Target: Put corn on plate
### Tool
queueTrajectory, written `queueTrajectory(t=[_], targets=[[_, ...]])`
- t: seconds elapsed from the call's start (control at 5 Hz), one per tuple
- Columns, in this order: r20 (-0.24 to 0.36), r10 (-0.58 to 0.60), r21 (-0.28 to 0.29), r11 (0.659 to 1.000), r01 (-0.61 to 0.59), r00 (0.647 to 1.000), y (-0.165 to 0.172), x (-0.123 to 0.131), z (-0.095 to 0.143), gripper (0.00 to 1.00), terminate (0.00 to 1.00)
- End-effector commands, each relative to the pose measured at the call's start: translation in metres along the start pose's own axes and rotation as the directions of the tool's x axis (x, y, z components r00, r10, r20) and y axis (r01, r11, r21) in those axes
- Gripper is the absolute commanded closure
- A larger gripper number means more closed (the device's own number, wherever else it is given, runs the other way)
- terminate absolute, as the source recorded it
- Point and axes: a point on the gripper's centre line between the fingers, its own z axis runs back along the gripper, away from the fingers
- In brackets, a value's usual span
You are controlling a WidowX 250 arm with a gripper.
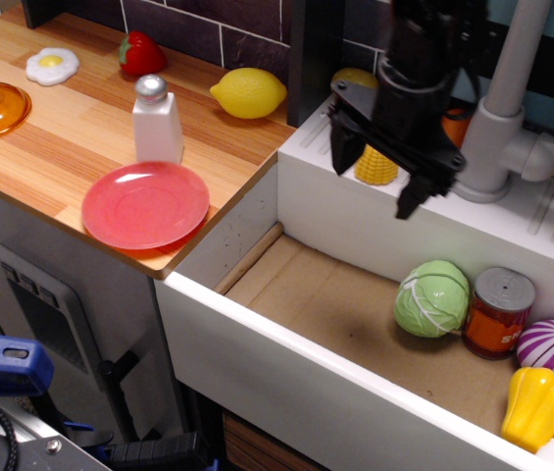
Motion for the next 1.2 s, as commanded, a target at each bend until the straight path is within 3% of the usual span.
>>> queueTrajectory(t=[0.0, 0.4, 0.6, 1.0], targets=[[0.166, 0.013, 0.012, 1.0, -0.016, 0.986, 0.029, 0.028, 0.017, 0.0, 0.0], [0.246, 0.043, -0.048, 0.998, -0.032, 0.968, 0.039, 0.072, -0.004, 0.0, 0.0], [0.26, 0.061, -0.077, 0.996, -0.042, 0.964, 0.036, 0.078, -0.013, 0.0, 0.0], [0.299, 0.11, -0.127, 0.989, -0.075, 0.948, 0.03, 0.068, -0.03, 0.0, 0.0]])
